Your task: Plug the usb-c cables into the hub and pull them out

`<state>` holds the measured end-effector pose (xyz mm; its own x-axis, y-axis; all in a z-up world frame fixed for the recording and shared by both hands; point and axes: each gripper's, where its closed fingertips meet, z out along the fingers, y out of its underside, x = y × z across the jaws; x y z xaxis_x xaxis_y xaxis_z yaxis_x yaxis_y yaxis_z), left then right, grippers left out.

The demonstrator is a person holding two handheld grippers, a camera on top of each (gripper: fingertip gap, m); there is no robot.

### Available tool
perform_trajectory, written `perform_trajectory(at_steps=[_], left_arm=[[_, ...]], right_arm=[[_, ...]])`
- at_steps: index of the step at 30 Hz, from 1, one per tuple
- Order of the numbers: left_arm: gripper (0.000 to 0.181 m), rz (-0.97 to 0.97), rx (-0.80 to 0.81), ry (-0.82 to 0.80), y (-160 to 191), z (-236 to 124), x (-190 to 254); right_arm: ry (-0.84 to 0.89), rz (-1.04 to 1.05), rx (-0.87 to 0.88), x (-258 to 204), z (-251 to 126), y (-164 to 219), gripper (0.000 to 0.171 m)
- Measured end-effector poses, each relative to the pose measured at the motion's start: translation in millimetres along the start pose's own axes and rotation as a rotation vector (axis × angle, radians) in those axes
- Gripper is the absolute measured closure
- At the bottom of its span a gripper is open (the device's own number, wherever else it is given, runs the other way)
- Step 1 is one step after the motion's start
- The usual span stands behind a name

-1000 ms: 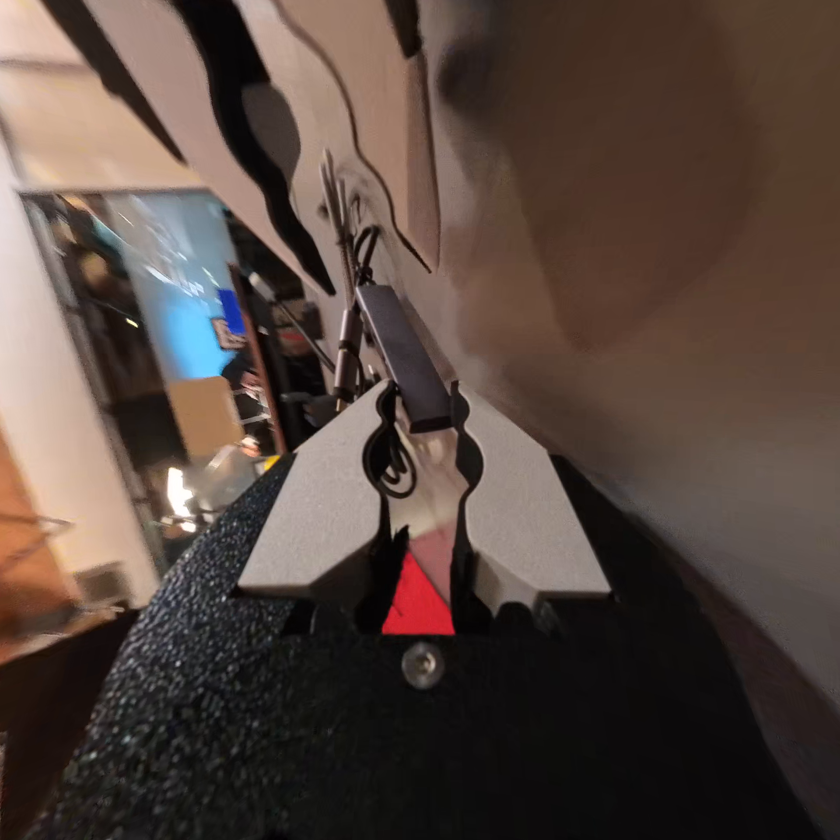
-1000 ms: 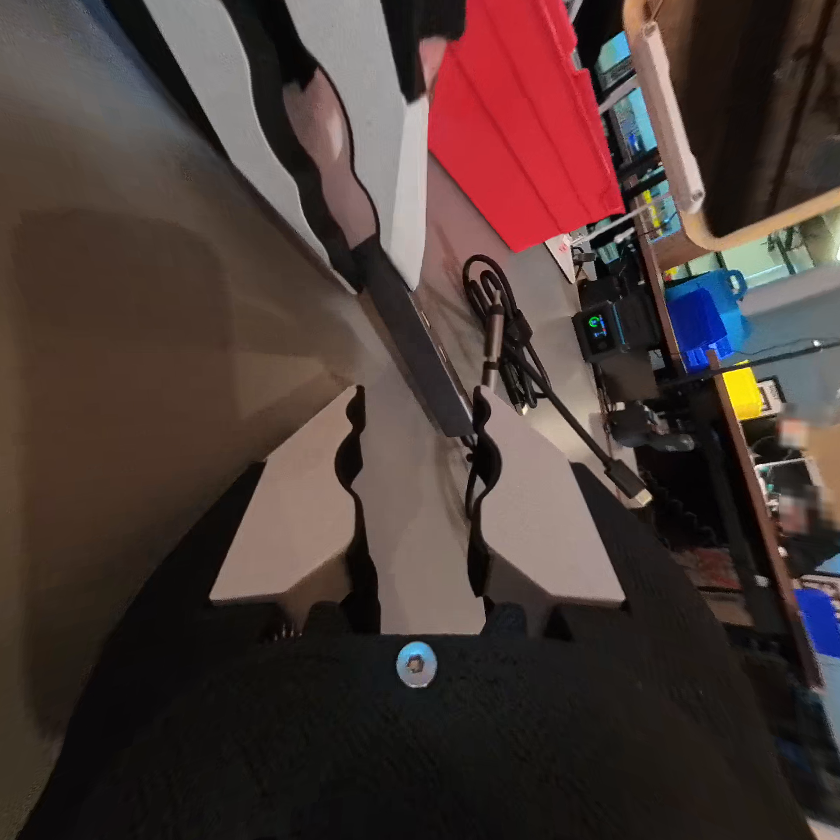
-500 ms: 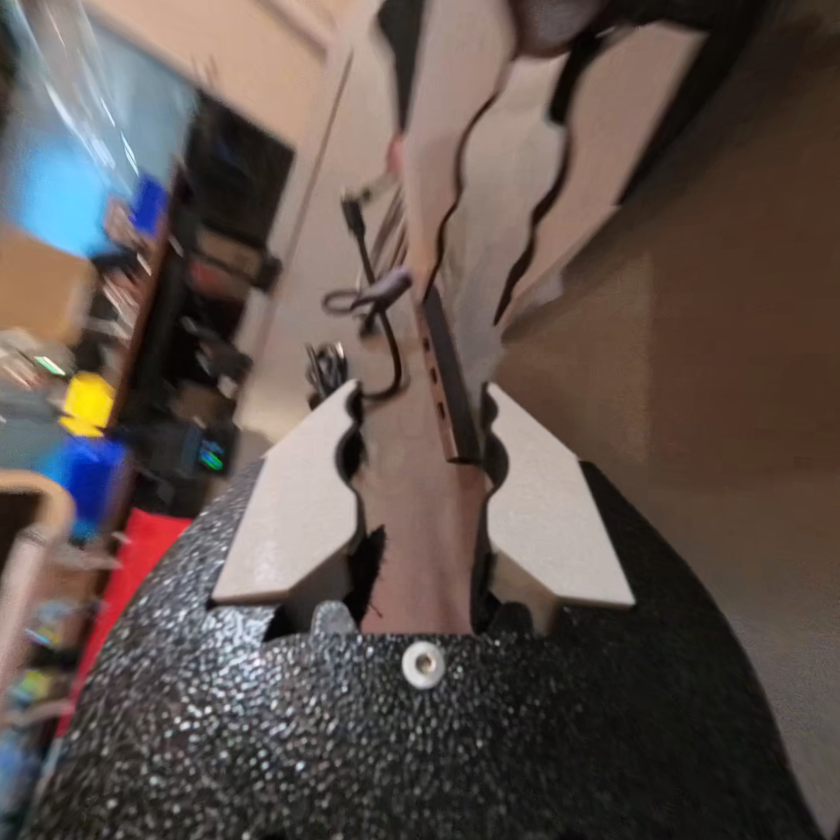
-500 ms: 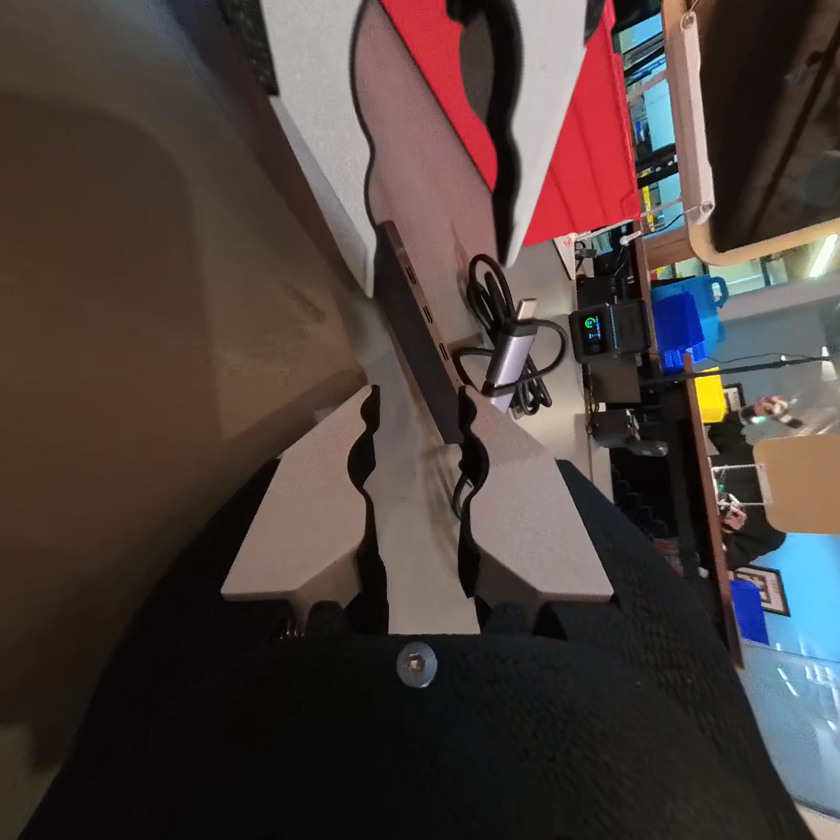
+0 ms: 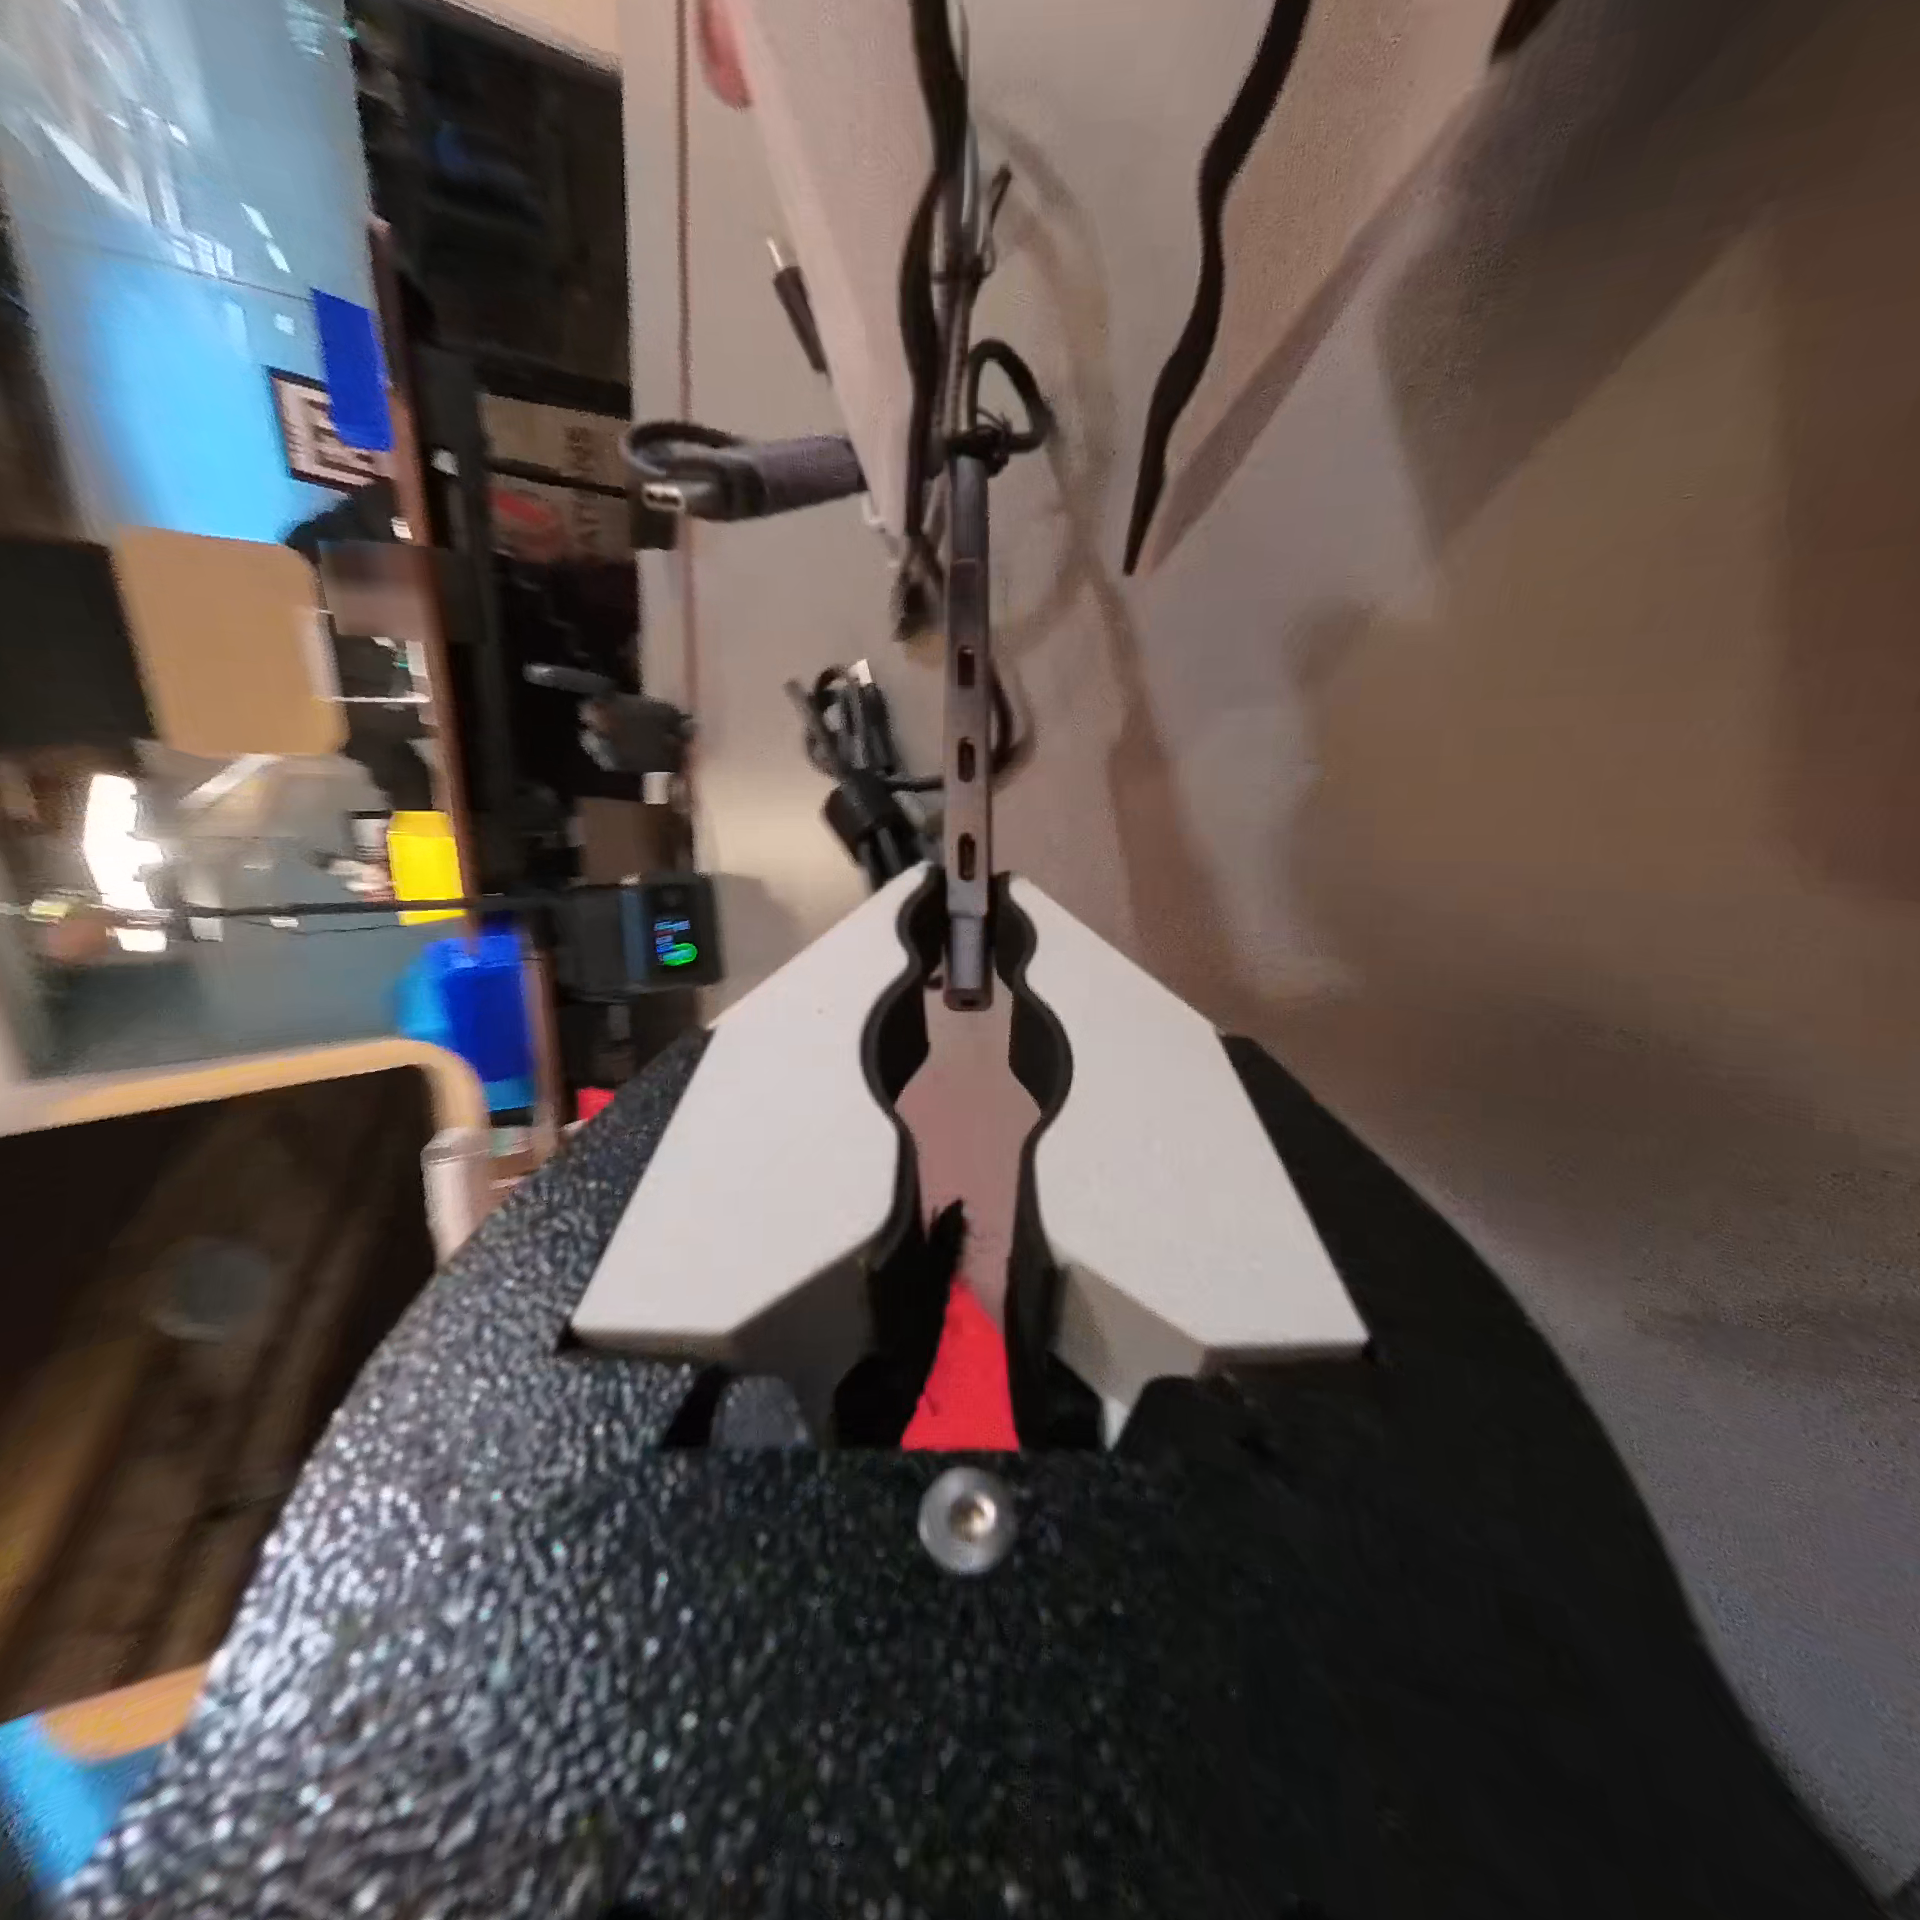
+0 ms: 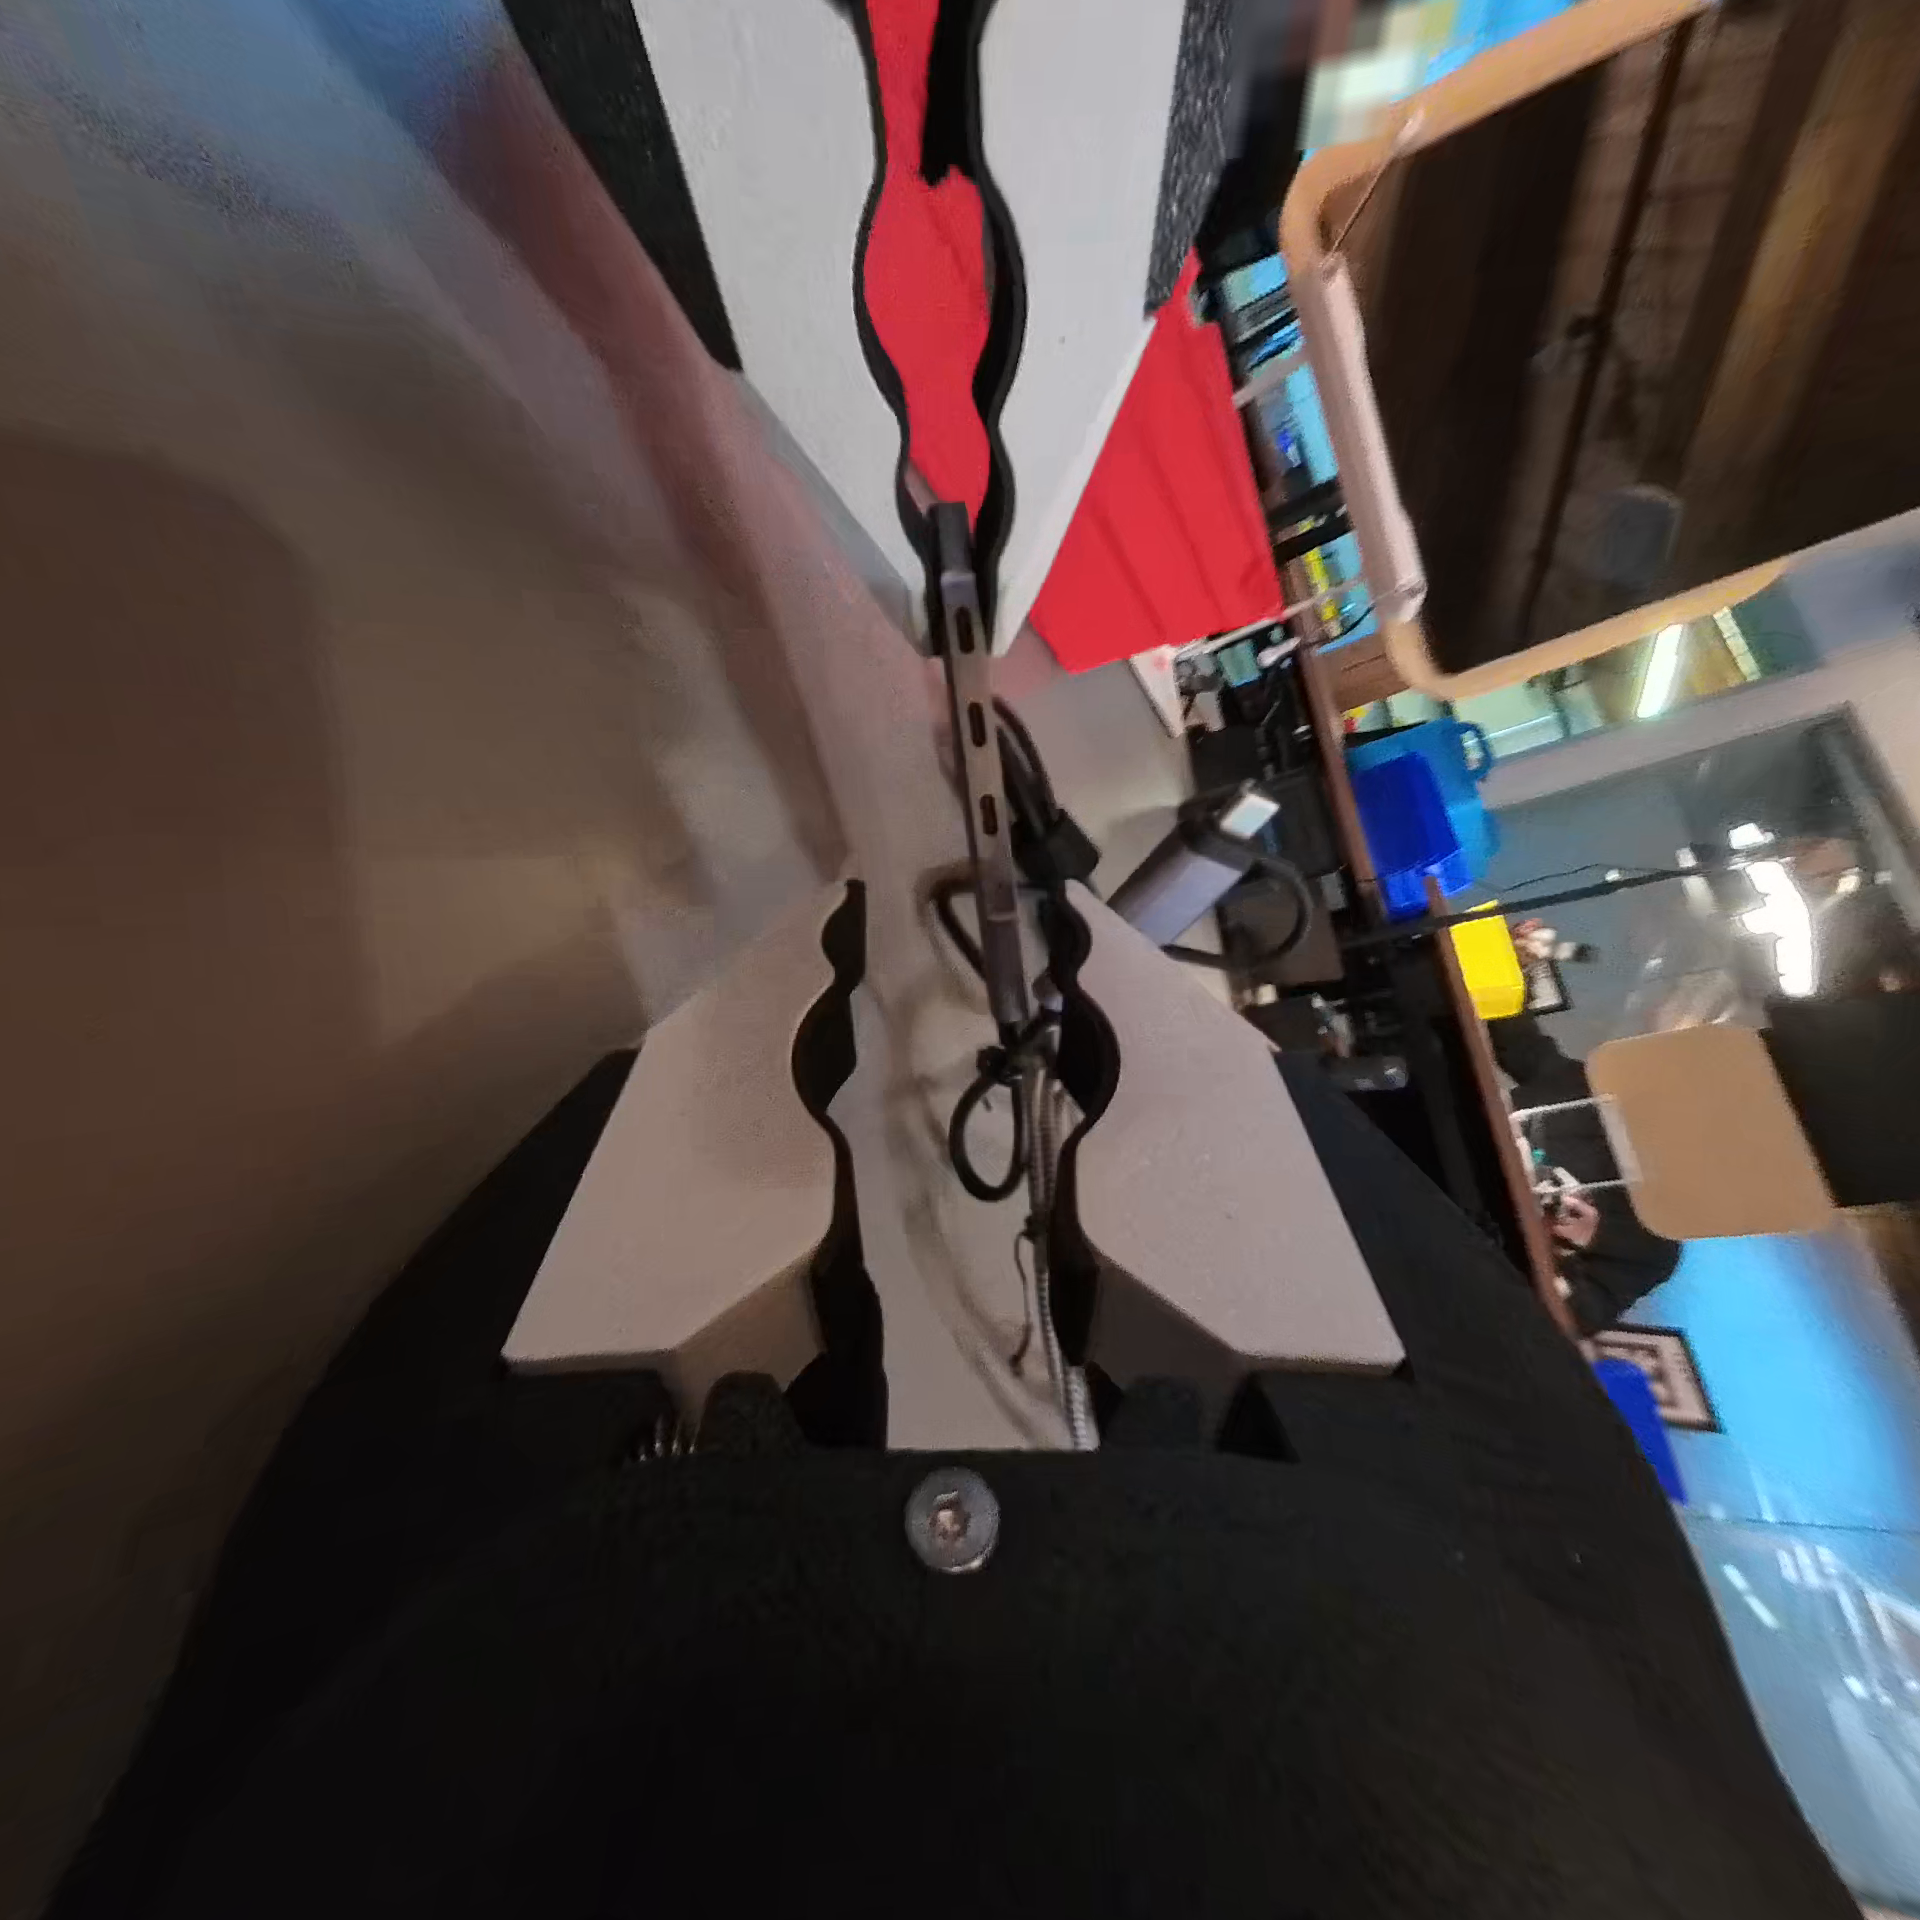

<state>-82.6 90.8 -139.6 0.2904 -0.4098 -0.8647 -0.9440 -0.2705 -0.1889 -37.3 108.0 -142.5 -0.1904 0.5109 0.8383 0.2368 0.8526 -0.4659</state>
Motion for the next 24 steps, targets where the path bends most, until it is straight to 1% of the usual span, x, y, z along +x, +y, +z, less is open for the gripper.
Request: perform_trajectory(at_steps=[2, 3, 7, 9, 13, 15, 17, 21, 24], left_arm=[[0.173, 0.094, -0.053, -0.076, 4.5, -7.9, -15.3], [0.173, 0.106, -0.077, -0.118, 8.2, -12.0, -25.4], [0.173, 0.047, -0.177, -0.275, 30.3, -28.9, -69.2], [0.174, 0.076, -0.221, -0.359, 37.2, -39.2, -89.4], [0.174, 0.151, -0.186, -0.403, 21.6, -51.3, -103.4], [0.174, 0.191, -0.155, -0.375, 7.8, -51.7, -98.8], [0.174, 0.221, -0.132, -0.351, -5.1, -51.7, -93.5], [0.174, 0.247, -0.096, -0.207, -19.4, -46.6, -71.8], [0.174, 0.220, -0.044, -0.108, -26.5, -45.4, -58.5]], right_arm=[[0.059, -0.032, 0.041, 9.3, -4.6, -10.8, 0.137], [0.093, -0.042, 0.065, 15.2, -8.0, -16.6, 0.137], [0.213, -0.018, 0.117, 44.9, -22.4, -29.5, 0.135], [0.275, 0.010, 0.133, 61.6, -31.0, -33.5, 0.135], [0.372, 0.032, 0.117, 87.5, -43.2, -38.9, 0.135], [0.389, 0.020, 0.095, 92.9, -45.1, -40.9, 0.132], [0.368, -0.036, 0.065, 89.7, -43.5, -42.7, 0.129], [0.277, -0.209, -0.057, 71.4, -33.5, -33.1, 0.119], [0.199, -0.243, -0.125, 57.5, -25.6, -22.0, 0.121]])
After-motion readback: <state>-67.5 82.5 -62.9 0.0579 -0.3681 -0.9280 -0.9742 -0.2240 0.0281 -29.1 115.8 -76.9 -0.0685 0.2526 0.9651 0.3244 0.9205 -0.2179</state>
